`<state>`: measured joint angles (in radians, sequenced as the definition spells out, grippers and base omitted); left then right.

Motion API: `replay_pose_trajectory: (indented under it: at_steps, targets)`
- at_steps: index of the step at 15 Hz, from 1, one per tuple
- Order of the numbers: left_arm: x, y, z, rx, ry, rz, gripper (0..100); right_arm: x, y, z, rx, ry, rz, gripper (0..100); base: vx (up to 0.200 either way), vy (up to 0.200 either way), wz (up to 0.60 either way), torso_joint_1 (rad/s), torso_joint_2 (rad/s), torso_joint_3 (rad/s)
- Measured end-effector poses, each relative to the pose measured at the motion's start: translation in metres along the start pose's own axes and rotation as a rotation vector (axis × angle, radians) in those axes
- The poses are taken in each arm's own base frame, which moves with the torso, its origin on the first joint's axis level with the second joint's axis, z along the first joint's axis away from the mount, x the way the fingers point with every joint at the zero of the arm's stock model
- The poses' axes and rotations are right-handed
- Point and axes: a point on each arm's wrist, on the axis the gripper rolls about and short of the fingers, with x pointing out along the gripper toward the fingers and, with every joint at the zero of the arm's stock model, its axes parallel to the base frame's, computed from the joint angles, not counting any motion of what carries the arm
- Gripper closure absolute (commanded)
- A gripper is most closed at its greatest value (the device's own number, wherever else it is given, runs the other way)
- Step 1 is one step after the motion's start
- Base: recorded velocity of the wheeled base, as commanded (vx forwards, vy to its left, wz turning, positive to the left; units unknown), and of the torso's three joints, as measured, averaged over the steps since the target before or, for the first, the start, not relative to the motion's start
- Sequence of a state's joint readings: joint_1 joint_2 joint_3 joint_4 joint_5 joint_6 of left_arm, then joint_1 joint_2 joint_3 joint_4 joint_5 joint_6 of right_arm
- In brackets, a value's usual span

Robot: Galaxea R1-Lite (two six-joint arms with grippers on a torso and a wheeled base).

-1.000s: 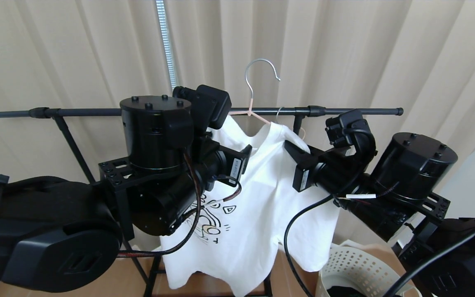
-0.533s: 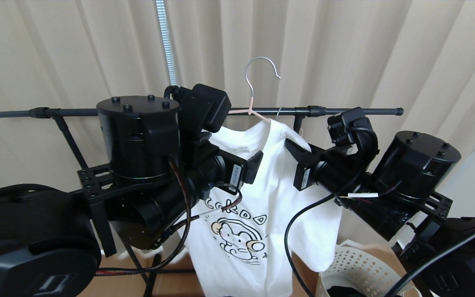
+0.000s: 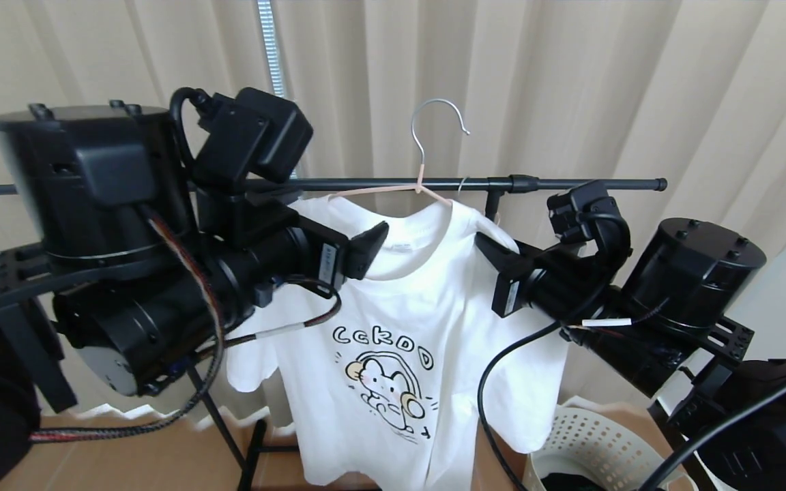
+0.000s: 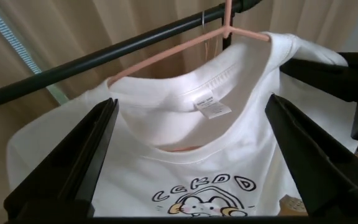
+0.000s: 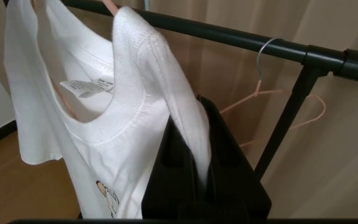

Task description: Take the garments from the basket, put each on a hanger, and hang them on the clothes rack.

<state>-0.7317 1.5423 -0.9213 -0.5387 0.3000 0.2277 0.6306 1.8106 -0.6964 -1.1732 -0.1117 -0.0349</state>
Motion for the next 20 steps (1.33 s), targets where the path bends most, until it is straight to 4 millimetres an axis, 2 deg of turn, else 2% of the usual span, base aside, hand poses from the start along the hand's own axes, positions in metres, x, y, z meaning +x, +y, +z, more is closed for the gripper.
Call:
replay_pose_trajectory:
  at_steps: [3, 8, 12, 16, 20]
  targets:
    - [-0.013, 0.034, -0.002, 0.012, 0.047, -0.086, 0, -0.003, -0.008, -0.003, -0.004, 0.014, 0.048, 100, 0.0, 0.0, 0.0, 0.0, 0.0, 0.0]
    - [-0.022, 0.066, -0.01, -0.021, 0.18, -0.297, 0, -0.012, -0.012, -0.006, -0.003, 0.028, 0.124, 100, 0.0, 0.0, 0.0, 0.0, 0.0, 0.0]
    - [-0.026, 0.093, 0.006, 0.033, 0.238, -0.47, 0, -0.022, -0.015, -0.005, -0.005, 0.031, 0.167, 100, 0.0, 0.0, 0.0, 0.0, 0.0, 0.0]
    - [-0.006, 0.11, 0.022, 0.095, 0.235, -0.572, 0, -0.029, -0.015, -0.005, -0.017, 0.038, 0.198, 100, 0.0, 0.0, 0.0, 0.0, 0.0, 0.0]
    - [0.019, 0.113, 0.01, 0.218, 0.234, -0.735, 0, -0.034, -0.015, -0.004, -0.029, 0.034, 0.212, 100, 0.0, 0.0, 0.0, 0.0, 0.0, 0.0]
